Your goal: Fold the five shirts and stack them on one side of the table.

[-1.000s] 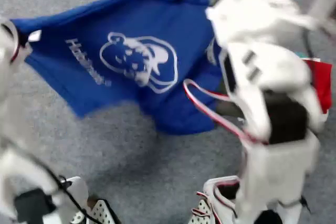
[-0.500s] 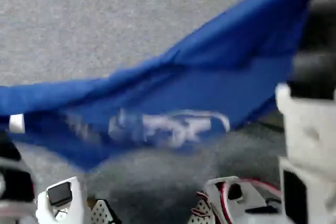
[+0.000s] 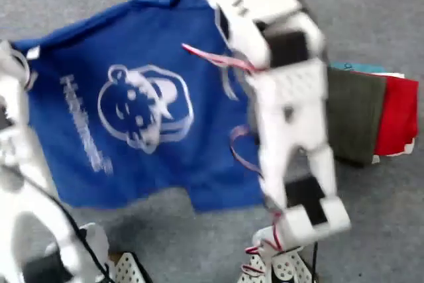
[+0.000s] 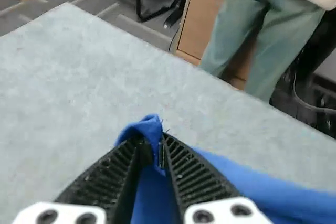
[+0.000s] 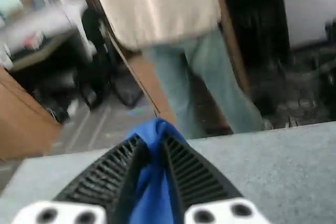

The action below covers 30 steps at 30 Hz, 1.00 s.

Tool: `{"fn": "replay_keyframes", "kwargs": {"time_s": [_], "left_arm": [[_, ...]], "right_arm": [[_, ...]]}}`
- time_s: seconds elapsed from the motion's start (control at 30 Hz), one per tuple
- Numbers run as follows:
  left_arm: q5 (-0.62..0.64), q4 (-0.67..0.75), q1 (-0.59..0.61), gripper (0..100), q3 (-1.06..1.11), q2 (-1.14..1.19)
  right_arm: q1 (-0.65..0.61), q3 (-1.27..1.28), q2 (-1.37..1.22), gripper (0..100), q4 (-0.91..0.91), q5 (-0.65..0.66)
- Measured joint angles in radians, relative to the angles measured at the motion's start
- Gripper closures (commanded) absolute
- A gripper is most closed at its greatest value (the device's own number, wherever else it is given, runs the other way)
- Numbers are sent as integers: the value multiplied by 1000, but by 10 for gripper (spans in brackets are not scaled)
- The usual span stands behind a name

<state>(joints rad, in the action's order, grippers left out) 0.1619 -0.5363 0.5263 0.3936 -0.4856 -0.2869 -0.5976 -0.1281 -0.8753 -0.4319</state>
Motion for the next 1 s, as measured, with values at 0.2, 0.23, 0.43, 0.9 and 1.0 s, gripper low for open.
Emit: {"fn": "replay_keyframes", "kwargs": {"time_s": [0.2, 0.23, 0.43, 0.9, 1.0], "left_arm": [[0, 23, -6, 971, -307, 489], [0, -29, -6, 971, -381, 548], [-6, -365, -41, 971, -677, 646], [-190, -560, -104, 971, -245, 647], [-192, -494, -80, 971, -97, 615]], "right_arm": [[-5, -110, -318, 985, 181, 0], [-5, -155, -354, 985, 170, 0], [-3, -431, -468, 985, -94, 0], [-40, -609, -571, 985, -865, 212], [-15, -470, -522, 985, -879, 253]]}}
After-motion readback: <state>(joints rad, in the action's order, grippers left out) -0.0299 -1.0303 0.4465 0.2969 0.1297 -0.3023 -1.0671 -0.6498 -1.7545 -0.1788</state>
